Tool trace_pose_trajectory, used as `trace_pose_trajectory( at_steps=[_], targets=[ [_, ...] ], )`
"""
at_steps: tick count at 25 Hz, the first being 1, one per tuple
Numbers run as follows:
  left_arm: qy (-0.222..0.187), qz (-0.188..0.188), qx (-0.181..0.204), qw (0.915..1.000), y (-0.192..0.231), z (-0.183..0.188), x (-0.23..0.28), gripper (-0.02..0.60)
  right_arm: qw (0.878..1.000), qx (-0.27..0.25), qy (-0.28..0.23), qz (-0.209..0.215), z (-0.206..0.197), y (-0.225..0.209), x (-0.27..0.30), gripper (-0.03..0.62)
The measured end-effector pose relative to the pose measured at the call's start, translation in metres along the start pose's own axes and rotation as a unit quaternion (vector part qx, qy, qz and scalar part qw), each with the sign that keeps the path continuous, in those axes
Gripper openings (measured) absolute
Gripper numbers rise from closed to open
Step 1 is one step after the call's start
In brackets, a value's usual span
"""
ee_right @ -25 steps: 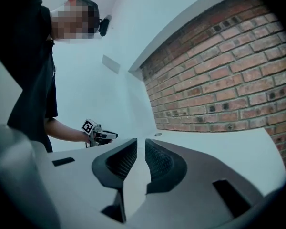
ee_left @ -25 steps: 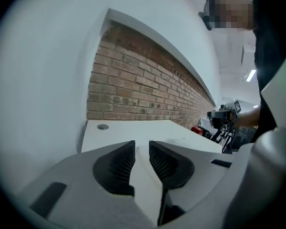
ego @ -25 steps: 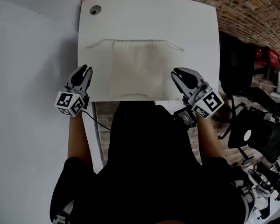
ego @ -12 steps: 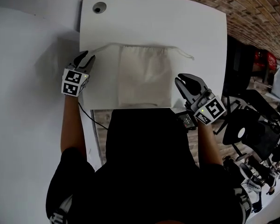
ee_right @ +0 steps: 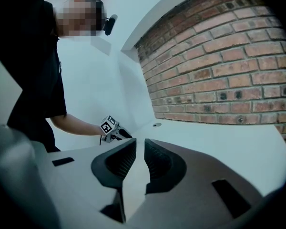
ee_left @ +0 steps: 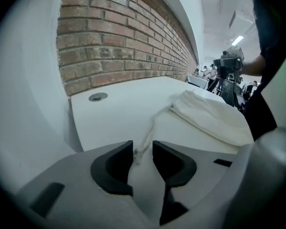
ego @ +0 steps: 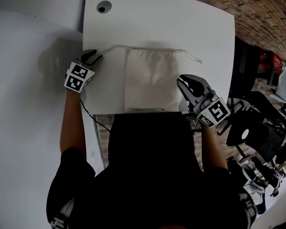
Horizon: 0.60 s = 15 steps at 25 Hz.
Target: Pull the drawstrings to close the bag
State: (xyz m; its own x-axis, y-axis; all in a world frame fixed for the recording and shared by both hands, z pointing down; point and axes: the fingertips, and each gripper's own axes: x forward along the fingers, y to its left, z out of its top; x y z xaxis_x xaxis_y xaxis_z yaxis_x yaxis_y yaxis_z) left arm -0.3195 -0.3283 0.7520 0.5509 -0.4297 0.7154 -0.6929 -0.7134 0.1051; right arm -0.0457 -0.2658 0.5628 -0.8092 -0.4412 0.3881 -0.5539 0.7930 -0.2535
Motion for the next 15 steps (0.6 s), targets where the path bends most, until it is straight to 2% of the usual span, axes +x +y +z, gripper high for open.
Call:
trace_pose_trajectory(
  at_steps=[5, 8, 11, 13, 15],
  targets=[
    [0.020, 0.010, -0.025, 0.9994, -0.001, 0.003, -0.008, 0.113, 1.000, 0.008, 0.001, 0.010, 0.000, 0.002, -0.001, 0.059],
    [0.040, 0.012, -0.013, 0.9990, -0.014, 0.006, -0.002, 0.048, 1.000, 0.006, -0.001, 0.019, 0.001, -0.002, -0.005, 0.058],
    [0.055, 0.024, -0.014, 0.9981, -0.013, 0.004, -0.002, 0.041, 1.000, 0.006, -0.005, 0.021, 0.005, -0.007, -0.005, 0.057],
    [0.059, 0.031, -0.033, 0.9973, -0.010, 0.003, -0.005, 0.041, 1.000, 0.009, -0.007, 0.008, 0.003, -0.014, -0.009, 0.057],
    [0.060, 0.037, -0.045, 0.9965, -0.008, 0.003, -0.004, 0.041, 1.000, 0.010, -0.005, -0.025, -0.003, -0.033, -0.020, 0.057]
  ],
)
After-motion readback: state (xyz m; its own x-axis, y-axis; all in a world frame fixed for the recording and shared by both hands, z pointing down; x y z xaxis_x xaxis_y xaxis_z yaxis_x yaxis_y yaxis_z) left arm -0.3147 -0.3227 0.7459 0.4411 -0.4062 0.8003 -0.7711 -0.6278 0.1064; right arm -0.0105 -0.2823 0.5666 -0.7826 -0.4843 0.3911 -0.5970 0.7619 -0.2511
